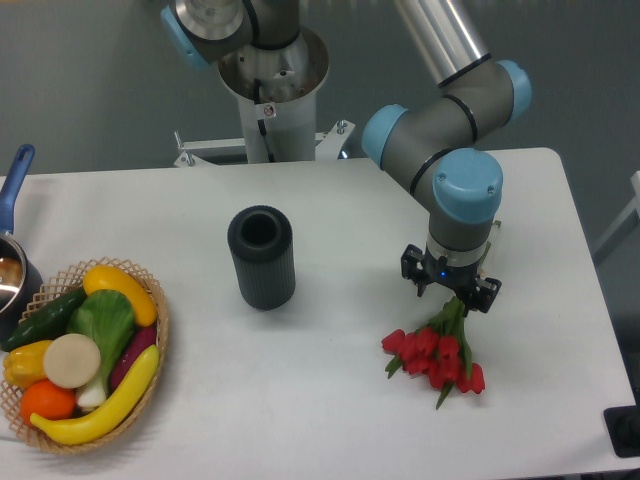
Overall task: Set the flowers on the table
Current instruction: 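Open the gripper and lift it away from the tulips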
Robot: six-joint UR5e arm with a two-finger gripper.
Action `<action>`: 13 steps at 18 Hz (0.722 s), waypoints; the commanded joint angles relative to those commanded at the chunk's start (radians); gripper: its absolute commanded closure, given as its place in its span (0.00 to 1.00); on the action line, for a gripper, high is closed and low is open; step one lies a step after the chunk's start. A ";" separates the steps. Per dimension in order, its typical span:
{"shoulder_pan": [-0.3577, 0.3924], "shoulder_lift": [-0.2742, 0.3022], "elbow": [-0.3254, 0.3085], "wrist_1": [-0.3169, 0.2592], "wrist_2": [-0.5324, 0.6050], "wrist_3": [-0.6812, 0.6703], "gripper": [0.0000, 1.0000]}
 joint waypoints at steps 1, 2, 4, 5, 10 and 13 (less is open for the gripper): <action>-0.002 0.012 -0.003 0.000 0.006 0.000 0.00; -0.002 0.021 -0.005 0.000 0.008 -0.002 0.00; -0.002 0.041 -0.003 0.000 0.012 -0.020 0.00; 0.000 0.048 -0.002 0.000 0.017 -0.037 0.00; 0.009 0.066 0.003 0.000 0.017 -0.040 0.00; 0.014 0.074 0.003 0.000 0.015 -0.037 0.00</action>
